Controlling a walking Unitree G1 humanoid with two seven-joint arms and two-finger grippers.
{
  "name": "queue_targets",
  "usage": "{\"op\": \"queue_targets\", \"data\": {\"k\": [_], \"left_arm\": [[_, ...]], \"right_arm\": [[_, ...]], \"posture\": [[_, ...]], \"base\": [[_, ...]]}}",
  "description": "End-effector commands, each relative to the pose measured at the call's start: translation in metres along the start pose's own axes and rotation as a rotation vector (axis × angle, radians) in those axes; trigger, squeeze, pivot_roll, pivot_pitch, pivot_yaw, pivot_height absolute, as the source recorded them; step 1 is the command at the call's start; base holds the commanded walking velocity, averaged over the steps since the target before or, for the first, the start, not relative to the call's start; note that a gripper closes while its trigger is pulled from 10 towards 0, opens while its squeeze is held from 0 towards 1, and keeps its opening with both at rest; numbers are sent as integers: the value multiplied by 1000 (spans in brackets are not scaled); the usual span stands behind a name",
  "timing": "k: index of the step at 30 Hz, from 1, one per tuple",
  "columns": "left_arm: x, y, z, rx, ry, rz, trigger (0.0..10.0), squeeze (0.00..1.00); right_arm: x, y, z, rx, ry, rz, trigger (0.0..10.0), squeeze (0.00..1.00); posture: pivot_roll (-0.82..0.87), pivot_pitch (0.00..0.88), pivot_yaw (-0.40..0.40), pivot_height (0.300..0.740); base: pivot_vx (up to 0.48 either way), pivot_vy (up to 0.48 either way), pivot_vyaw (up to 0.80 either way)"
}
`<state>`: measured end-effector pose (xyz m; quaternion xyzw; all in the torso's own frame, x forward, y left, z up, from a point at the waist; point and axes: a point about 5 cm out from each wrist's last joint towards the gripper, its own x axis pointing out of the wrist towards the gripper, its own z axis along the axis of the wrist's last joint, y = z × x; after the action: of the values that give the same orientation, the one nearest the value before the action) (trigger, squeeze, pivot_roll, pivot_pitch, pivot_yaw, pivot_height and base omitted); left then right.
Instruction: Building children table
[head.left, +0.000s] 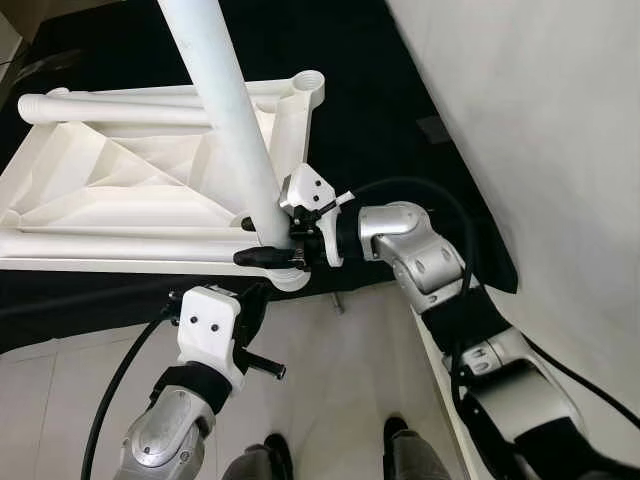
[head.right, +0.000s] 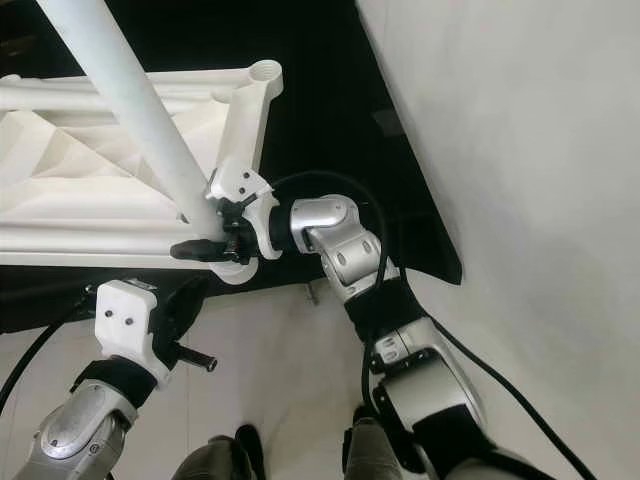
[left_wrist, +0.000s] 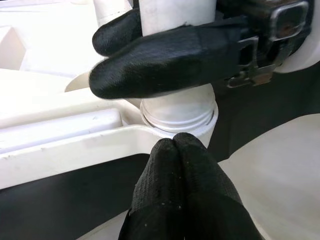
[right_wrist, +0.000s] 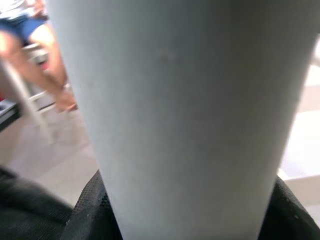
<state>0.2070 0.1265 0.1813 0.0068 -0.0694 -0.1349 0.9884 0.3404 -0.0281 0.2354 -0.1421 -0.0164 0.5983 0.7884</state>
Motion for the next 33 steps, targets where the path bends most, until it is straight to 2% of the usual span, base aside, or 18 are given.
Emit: {"op": "queue_targets", "data": {"k": [1,2,3,4,7,8,9,10,11,17,22,23,24,25,26,30,32,33], "left_arm": [[-3,1,-2,-1,16,6,10000,0],[-3,1,-3,0,16,6,10000,0],[-3,1,-3,0,16,6,10000,0],[-4,2,-3,1,16,6,10000,0],[-4,2,-3,1,16,6,10000,0],[-3,3,-3,2,16,7,10000,0],[-2,3,-3,2,16,7,10000,0],[-2,3,-3,2,16,7,10000,0],[-2,3,-3,3,16,7,10000,0],[-1,3,-4,3,16,8,10000,0],[-1,3,-5,4,16,13,10000,0],[-2,2,-5,3,16,13,10000,0],[-2,2,-5,3,16,13,10000,0],[-2,2,-5,2,16,12,10000,0],[-2,2,-5,1,16,12,10000,0],[-2,2,-5,0,16,11,10000,0],[-2,1,-5,-2,15,9,10000,0],[-2,1,-5,-2,15,9,10000,0]], "right_arm": [[-1,2,-20,111,50,-99,0,0],[-2,6,-31,165,97,-229,0,0],[-2,6,-31,165,97,-229,0,0],[-4,9,-38,199,135,-323,0,0],[-5,11,-43,220,161,-385,0,0],[-7,21,-51,262,166,-598,0,0],[-11,28,-54,293,166,-746,0,0],[-11,28,-54,293,166,-746,0,0],[-9,32,-53,313,158,-824,0,0],[8,27,-40,310,109,-824,0,0],[11,24,-35,319,86,-816,0,0],[14,25,-30,313,54,-769,10000,0],[14,25,-30,313,54,-769,10000,0],[16,26,-24,297,18,-724,10000,529],[17,26,-20,285,-5,-694,10000,1000],[18,26,-14,293,-45,-646,10000,1000],[20,22,5,248,-153,-468,10000,1000],[20,22,5,248,-153,-468,10000,1000]], "posture": [[39,334,83,740],[38,335,76,740],[38,335,76,740],[38,335,76,740],[38,335,76,740],[30,333,84,740],[30,333,84,740],[30,333,84,740],[29,323,86,740],[32,316,80,740],[34,314,79,740],[32,314,79,740],[32,314,79,740],[31,312,81,740],[31,312,81,740],[31,312,81,740],[34,313,79,740],[34,313,79,740]], "base": [[0,0,0],[0,0,0],[0,0,0],[0,0,0],[0,0,0],[0,0,0],[0,0,0],[0,0,0],[0,0,0],[0,0,0],[0,0,0],[0,0,0],[0,0,0],[0,0,0],[0,0,0],[0,0,0],[0,0,0],[0,0,0]]}}
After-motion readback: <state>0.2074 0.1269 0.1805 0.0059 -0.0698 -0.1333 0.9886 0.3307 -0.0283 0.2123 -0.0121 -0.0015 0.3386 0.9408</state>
